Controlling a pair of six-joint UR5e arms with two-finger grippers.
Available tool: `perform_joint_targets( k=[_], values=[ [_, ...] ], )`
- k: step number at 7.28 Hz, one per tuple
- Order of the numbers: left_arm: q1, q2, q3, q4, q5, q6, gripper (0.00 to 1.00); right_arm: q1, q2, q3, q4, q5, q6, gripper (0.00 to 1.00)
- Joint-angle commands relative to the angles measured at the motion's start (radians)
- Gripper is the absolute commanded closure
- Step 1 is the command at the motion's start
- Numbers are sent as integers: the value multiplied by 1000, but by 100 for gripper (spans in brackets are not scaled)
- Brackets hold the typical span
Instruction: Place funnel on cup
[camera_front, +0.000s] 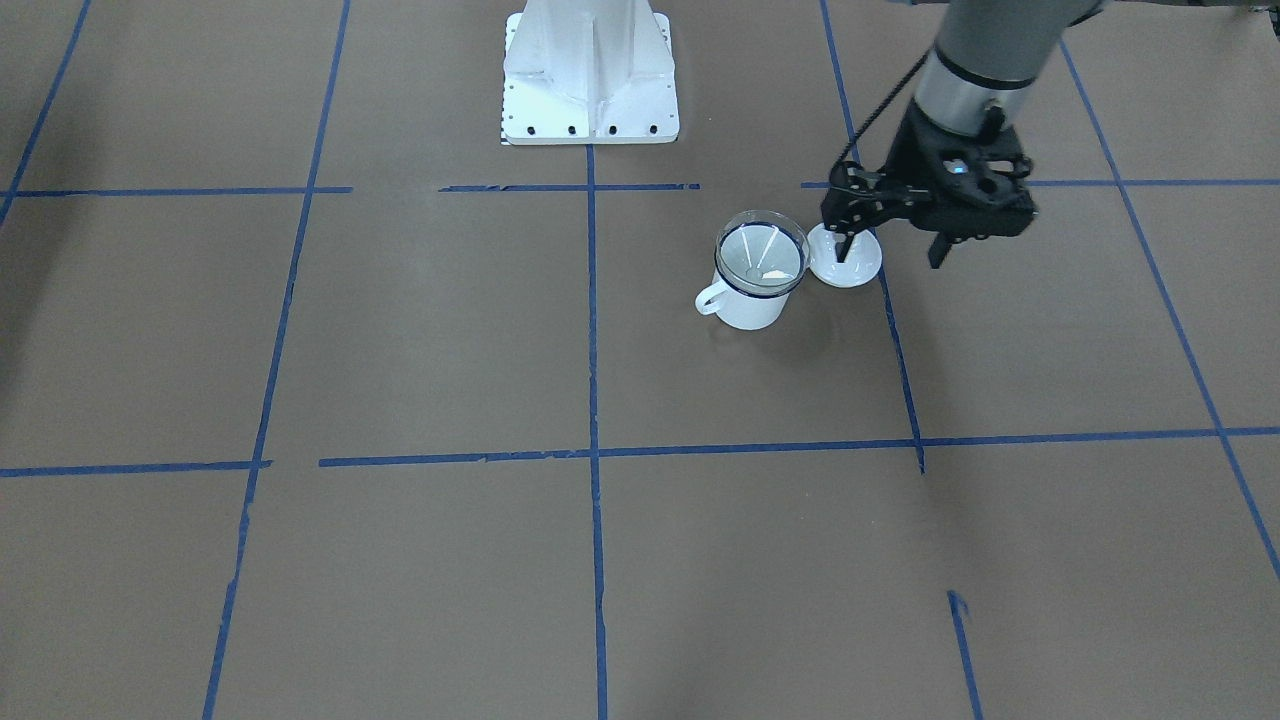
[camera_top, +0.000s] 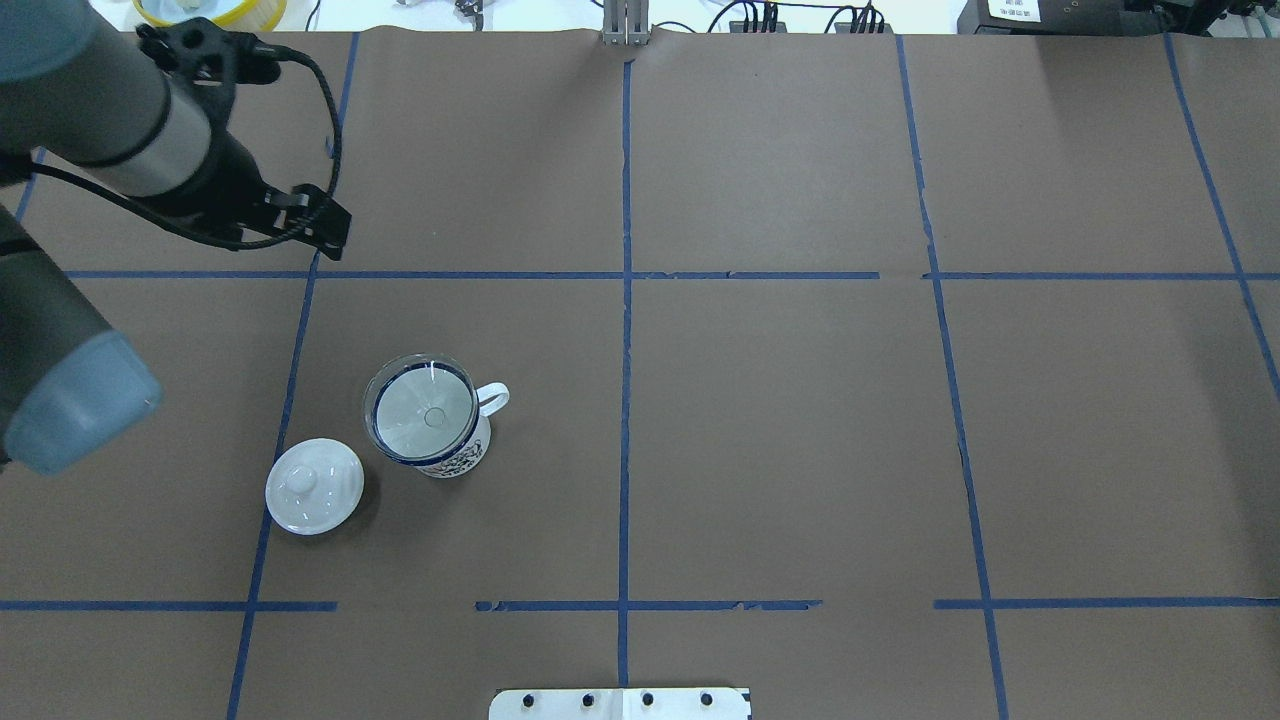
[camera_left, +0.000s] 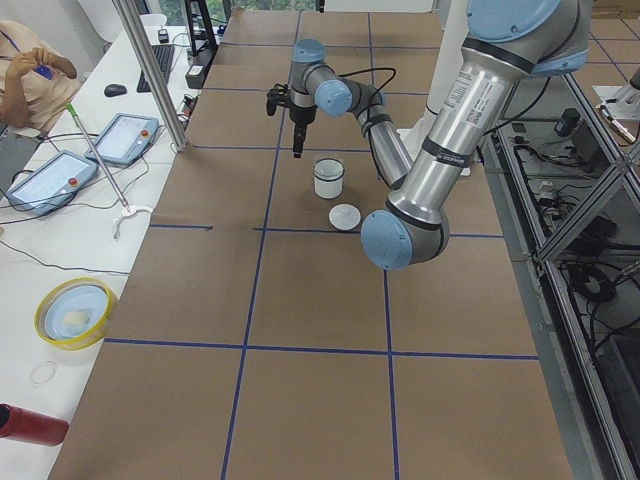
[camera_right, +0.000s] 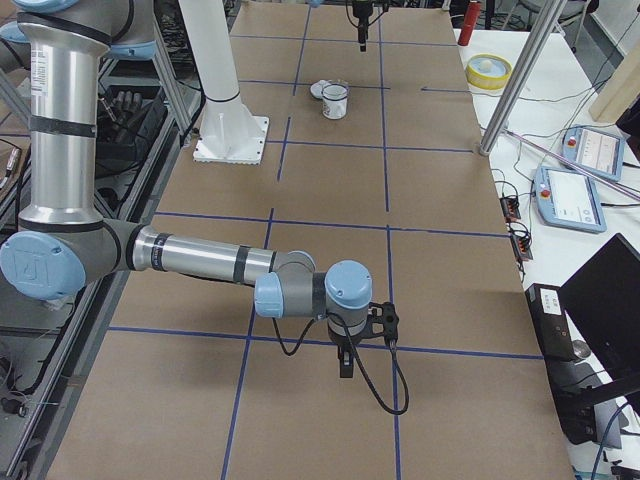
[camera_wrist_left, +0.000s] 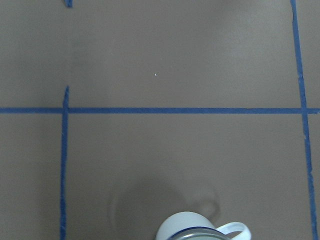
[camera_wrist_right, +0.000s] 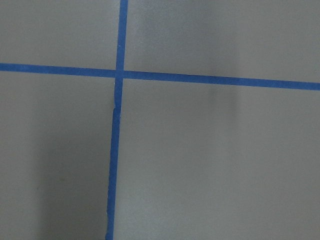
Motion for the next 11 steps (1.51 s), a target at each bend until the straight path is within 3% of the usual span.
perform_joint_targets(
  k=[1, 3, 4, 6, 11],
  values=[
    [-255, 124, 93, -1, -125, 482, 0, 0, 0, 0, 0, 0, 0, 0],
    [-482, 207, 280, -4, -208, 730, 0, 0, 0, 0, 0, 0, 0, 0],
    [-552, 291, 328, -76, -213, 894, 0, 0, 0, 0, 0, 0, 0, 0],
    [-582, 429, 383, -145, -238, 925, 0, 0, 0, 0, 0, 0, 0, 0],
    [-605, 442, 392, -148, -204, 920, 0, 0, 0, 0, 0, 0, 0, 0]
  ],
)
